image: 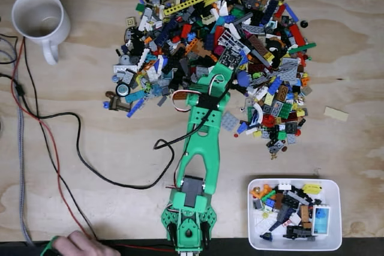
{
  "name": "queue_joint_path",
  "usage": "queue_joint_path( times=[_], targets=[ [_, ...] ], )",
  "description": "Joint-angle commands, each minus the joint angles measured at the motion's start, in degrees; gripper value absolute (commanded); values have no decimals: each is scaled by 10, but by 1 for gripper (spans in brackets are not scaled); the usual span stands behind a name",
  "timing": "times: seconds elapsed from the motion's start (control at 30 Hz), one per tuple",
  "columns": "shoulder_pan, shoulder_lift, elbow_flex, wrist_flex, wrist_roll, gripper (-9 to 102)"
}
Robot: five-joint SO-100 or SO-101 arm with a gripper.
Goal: Find the closest Lego and put it in the bin.
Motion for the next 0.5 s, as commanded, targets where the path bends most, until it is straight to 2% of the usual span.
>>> queue_joint_path(
  times=[0.0,0.47],
  targets=[
    [28,-34,-83,-3,-37,18],
    [50,-153,-147,-33,-144,20]
  ],
)
